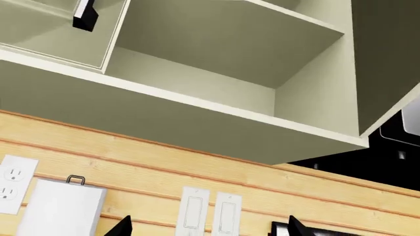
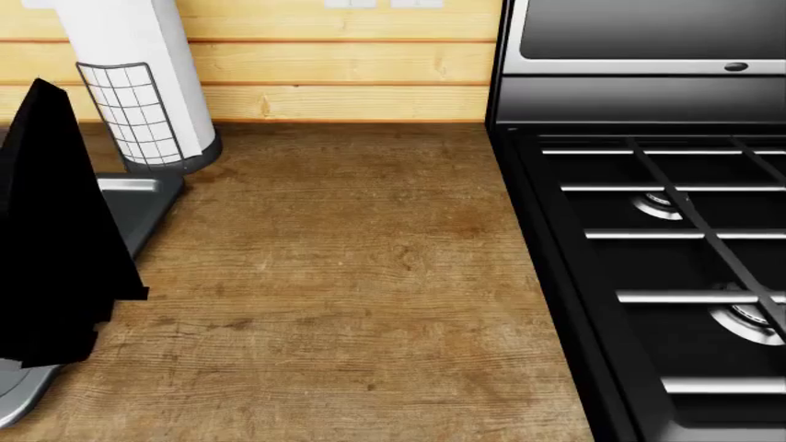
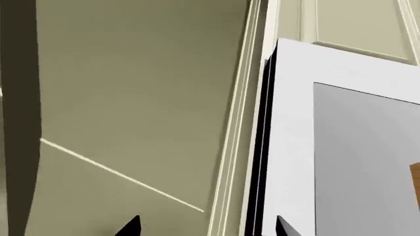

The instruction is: Pick the kettle from the counter and place it on the tray. Then pick the mug from the cabinet and place it on the tray. Then close the cabinet doors.

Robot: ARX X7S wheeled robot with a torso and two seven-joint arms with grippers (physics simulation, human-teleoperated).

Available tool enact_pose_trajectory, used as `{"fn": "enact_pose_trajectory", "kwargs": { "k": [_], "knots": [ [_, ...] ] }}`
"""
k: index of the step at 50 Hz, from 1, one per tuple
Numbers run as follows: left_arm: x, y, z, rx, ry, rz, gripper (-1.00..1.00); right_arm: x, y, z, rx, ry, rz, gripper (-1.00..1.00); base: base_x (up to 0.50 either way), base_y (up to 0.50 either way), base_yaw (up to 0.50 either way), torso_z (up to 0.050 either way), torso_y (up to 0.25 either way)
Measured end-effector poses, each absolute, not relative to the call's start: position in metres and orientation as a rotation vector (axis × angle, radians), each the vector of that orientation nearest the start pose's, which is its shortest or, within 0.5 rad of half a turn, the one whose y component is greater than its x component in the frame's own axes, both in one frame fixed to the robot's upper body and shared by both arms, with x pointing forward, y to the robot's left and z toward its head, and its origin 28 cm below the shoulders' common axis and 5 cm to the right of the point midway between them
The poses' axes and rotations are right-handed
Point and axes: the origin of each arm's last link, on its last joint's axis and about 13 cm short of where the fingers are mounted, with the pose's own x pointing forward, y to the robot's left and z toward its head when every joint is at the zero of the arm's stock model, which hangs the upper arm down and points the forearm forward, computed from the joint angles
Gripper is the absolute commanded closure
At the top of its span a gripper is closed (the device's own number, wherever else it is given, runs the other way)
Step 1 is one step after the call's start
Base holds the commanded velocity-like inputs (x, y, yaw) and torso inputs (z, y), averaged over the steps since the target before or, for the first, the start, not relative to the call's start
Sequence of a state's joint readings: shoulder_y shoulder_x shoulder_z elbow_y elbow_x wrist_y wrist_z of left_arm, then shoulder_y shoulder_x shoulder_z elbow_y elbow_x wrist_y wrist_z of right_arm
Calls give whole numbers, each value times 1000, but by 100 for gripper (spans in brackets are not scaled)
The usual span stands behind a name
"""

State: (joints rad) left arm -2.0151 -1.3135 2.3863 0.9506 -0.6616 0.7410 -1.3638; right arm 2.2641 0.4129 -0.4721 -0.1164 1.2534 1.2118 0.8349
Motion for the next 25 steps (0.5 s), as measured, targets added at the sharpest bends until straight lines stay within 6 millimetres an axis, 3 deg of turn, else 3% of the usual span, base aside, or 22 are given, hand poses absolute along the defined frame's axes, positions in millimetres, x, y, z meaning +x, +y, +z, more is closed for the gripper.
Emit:
{"fn": "enact_pose_trajectory", "kwargs": {
  "k": [11, 25],
  "knots": [
    [127, 239, 255, -249, -649, -170, -100, 172, -76, 558, -113, -813, 51, -100, 0, 0, 0, 0, 0],
    [128, 241, 253, -257, -642, -168, -100, 189, -67, 564, -4, -748, 185, -100, 3, 0, 2, 1, 0]
  ]
}}
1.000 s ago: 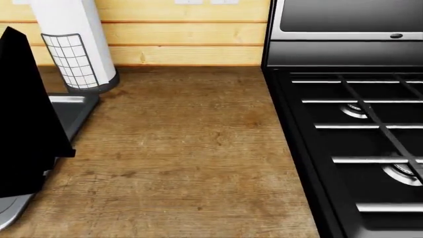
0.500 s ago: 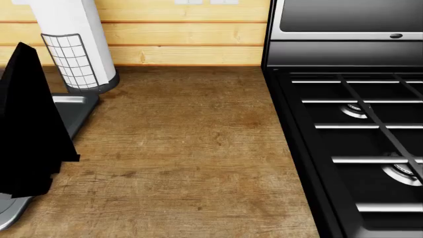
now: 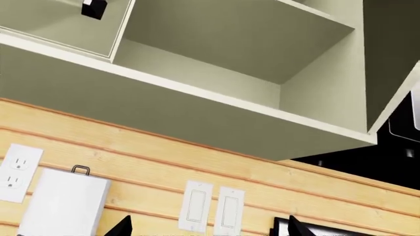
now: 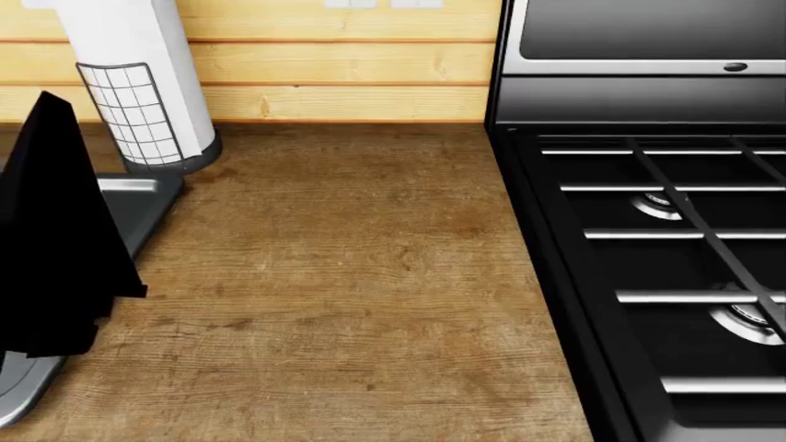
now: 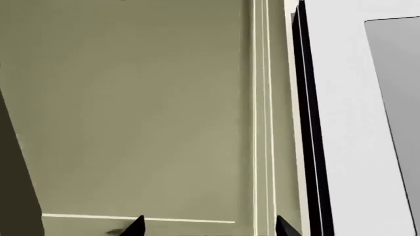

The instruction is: Pick the kettle from the counter and place it on the tray. Then pick the mug from the cabinet and place it on the tray. Then close the cabinet doors.

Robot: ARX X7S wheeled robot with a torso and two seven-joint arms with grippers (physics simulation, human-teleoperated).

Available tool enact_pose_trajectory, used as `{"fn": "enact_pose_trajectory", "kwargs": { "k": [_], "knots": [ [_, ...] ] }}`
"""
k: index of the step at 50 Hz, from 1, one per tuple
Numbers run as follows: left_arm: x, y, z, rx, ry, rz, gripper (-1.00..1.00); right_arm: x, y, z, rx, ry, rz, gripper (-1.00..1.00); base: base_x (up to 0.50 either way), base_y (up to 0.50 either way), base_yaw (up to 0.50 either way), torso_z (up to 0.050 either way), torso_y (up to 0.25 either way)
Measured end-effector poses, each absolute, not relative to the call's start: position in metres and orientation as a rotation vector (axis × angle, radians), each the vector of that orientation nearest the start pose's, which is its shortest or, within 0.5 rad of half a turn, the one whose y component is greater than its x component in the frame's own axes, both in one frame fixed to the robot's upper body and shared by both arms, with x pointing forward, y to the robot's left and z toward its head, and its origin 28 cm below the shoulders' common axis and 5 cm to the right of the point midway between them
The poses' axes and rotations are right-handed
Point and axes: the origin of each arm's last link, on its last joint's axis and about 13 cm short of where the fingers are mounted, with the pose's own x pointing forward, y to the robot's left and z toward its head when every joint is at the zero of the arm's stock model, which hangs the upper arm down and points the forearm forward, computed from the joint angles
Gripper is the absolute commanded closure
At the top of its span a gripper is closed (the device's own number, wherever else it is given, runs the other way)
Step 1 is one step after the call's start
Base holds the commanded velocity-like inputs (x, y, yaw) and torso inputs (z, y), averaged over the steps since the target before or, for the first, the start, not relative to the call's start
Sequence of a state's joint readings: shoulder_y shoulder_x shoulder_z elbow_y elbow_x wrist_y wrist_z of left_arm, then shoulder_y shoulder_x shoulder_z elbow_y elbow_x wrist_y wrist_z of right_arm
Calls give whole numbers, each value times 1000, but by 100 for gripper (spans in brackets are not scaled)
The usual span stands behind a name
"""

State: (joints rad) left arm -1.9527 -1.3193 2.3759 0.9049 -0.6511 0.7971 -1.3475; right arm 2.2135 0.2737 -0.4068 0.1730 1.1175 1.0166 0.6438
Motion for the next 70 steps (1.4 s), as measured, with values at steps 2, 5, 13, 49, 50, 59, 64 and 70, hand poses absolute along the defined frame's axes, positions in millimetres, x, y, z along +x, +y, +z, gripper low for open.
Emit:
{"fn": "enact_pose_trajectory", "kwargs": {
  "k": [2, 5, 13, 49, 50, 59, 64, 70],
  "knots": [
    [128, 241, 253, -258, -641, -169, -100, 192, -66, 565, 6, -742, 200, -100, 0, 3, 3, 0, 0],
    [129, 241, 252, -259, -639, -168, -100, 196, -63, 565, 17, -734, 218, -100, 4, 2, 3, 0, 0],
    [130, 242, 249, -262, -633, -166, -100, 208, -56, 567, 19, -728, 244, -100, 4, 1, 2, 0, 0],
    [130, 249, 239, -287, -614, -156, -100, 252, -14, 555, -322, -847, 49, -100, 4, 1, 2, 0, 0],
    [130, 249, 239, -288, -614, -155, -100, 253, -12, 555, -340, -851, 40, -100, 0, 0, 0, 0, 0],
    [130, 252, 237, -296, -614, -146, -100, 266, -1, 546, -530, -850, -58, -100, 4, 1, 2, 0, 0],
    [129, 253, 236, -300, -614, -141, -100, 273, 5, 538, -659, -809, -122, -100, 5, 1, 0, 0, 0],
    [129, 254, 235, -304, -613, -137, -100, 283, 11, 526, -796, -736, -195, -100, 4, 1, 0, 0, 0]
  ]
}}
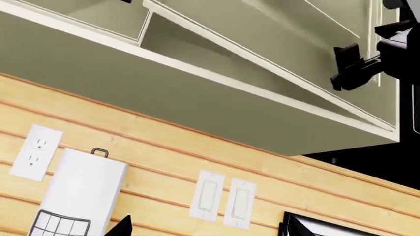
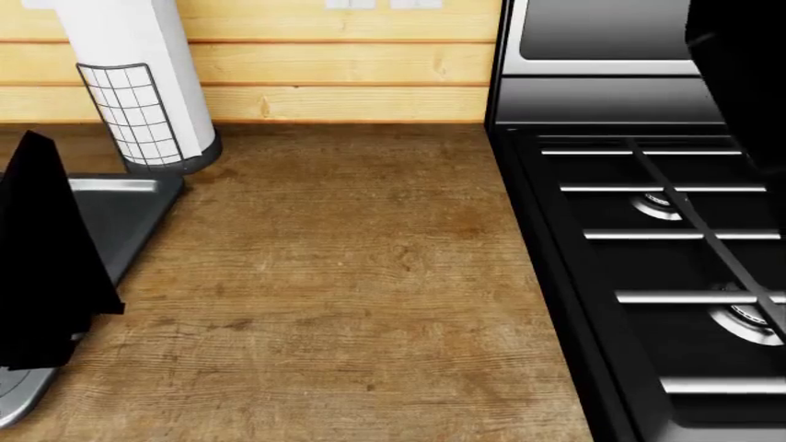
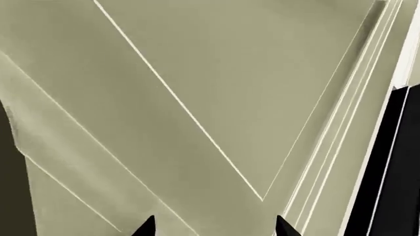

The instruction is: Pick the kettle from the counter and place it on the tray. Then pick the mug from the cabinet and place it on the tray. Then close the cabinet doors.

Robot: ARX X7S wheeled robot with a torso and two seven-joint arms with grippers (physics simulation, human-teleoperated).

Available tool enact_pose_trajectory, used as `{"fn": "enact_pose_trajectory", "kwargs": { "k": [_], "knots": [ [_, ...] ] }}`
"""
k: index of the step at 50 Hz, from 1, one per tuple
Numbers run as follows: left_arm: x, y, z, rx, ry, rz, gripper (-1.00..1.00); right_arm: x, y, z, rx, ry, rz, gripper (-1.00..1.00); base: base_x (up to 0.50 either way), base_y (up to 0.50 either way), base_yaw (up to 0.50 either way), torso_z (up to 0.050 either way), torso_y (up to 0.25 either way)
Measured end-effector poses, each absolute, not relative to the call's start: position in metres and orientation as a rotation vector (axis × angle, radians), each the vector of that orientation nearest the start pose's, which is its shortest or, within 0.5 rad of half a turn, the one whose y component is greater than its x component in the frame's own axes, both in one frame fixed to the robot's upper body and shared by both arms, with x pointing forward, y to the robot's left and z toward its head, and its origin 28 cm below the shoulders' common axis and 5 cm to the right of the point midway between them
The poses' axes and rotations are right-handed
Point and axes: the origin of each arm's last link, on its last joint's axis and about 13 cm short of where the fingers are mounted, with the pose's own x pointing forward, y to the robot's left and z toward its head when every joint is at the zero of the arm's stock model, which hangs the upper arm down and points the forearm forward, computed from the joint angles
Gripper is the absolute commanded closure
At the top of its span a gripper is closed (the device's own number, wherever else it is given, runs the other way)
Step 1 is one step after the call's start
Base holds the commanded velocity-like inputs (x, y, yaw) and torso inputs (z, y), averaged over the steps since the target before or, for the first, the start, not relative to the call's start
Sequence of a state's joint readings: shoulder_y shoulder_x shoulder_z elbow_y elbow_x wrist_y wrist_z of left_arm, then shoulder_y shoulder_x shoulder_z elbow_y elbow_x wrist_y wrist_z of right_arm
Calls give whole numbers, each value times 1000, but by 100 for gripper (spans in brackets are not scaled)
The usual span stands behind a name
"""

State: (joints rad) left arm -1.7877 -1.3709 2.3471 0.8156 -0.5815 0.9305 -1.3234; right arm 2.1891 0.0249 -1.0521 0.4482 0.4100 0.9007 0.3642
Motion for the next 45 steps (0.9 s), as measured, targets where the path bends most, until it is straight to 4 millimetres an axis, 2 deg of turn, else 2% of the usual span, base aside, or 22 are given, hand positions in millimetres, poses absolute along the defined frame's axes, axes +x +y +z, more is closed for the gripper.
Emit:
{"fn": "enact_pose_trajectory", "kwargs": {
  "k": [13, 26, 33, 37, 45],
  "knots": [
    [129, 256, 231, -313, -610, -131, -100, 305, 14, 504, -976, -617, -265, -100, 3, 0, -1, 0, 0],
    [129, 257, 229, -318, -606, -127, -100, 307, 16, 500, -1049, -634, -300, -100, 6, 0, -2, 0, 0],
    [130, 257, 228, -319, -603, -126, -100, 306, 15, 503, -941, -612, -246, -100, 9, 0, 0, 0, 0],
    [131, 257, 227, -319, -600, -127, -100, 302, 12, 504, -828, -578, -148, -100, 0, 0, 0, 0, 0],
    [133, 255, 227, -314, -596, -134, -100, 273, 9, 509, -641, -589, 33, -100, 0, 0, 0, 0, 0]
  ]
}}
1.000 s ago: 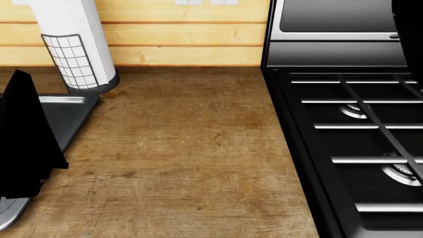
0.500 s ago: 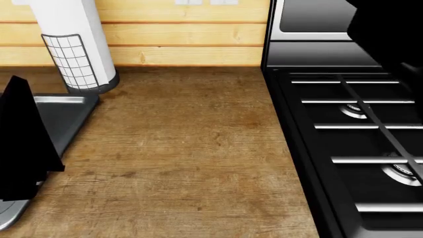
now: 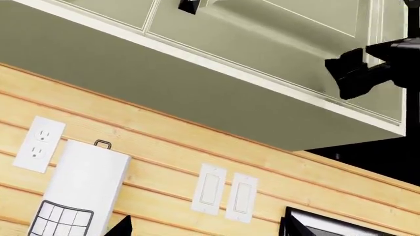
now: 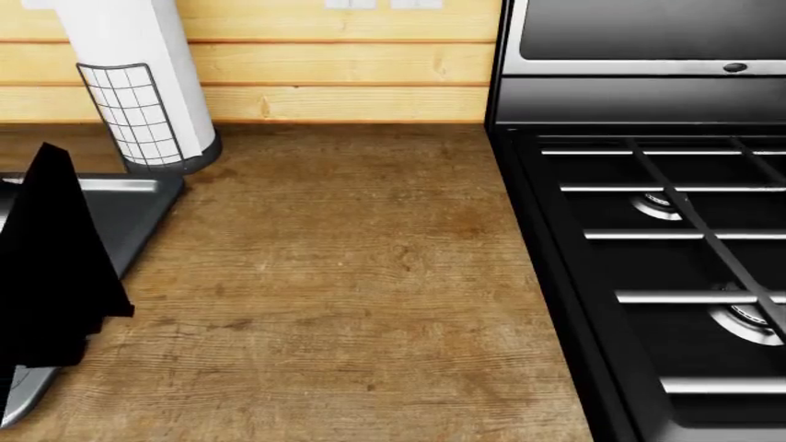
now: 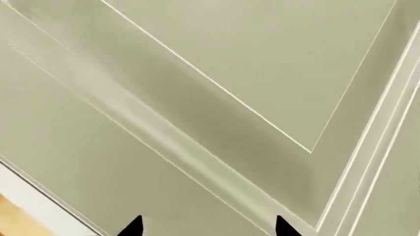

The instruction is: Pick the kettle from the counter and place it on the tray. Then pick the mug from the cabinet and place it on the tray. Then close the cabinet doors.

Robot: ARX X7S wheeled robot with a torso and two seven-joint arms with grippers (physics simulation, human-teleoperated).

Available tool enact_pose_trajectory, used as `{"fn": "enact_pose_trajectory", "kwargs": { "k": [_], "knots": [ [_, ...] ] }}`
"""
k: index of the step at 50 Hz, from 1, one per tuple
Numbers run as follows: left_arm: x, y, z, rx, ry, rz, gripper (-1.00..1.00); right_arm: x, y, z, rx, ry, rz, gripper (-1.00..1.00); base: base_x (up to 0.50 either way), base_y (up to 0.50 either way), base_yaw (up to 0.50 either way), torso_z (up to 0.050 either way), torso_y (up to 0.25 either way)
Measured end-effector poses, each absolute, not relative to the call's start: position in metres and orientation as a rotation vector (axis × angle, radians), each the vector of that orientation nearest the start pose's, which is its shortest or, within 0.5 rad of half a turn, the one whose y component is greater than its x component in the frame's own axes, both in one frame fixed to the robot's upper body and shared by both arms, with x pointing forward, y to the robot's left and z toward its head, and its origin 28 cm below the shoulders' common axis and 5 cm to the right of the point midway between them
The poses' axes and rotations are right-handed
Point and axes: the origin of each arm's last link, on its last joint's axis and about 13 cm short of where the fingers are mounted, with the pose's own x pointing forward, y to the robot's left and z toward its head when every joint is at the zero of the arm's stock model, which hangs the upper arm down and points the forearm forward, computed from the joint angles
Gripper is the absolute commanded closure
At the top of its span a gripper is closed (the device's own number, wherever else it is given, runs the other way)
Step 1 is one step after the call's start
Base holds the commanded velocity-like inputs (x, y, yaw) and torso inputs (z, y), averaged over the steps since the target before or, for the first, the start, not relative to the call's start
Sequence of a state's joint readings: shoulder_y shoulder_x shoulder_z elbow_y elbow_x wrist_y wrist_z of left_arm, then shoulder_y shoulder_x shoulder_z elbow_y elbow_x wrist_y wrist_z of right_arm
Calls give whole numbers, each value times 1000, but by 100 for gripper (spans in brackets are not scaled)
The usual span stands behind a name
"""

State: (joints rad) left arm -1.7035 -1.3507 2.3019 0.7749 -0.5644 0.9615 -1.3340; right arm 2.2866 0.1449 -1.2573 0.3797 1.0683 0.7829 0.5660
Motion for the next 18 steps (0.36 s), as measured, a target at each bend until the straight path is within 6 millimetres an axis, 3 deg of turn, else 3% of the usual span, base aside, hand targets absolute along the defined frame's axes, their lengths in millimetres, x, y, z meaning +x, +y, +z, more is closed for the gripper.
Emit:
{"fn": "enact_pose_trajectory", "kwargs": {
  "k": [13, 15, 18],
  "knots": [
    [134, 250, 229, -304, -593, -150, -100, 208, -8, 498, -475, -685, 202, -100, 0, 0, 0, 0, 0],
    [134, 249, 230, -301, -592, -153, -100, 200, -13, 490, -447, -696, 218, -100, 0, 0, 0, 0, 0],
    [137, 246, 229, -293, -586, -161, -100, 194, -26, 462, -401, -702, 241, -100, 0, 0, 0, 0, 0]
  ]
}}
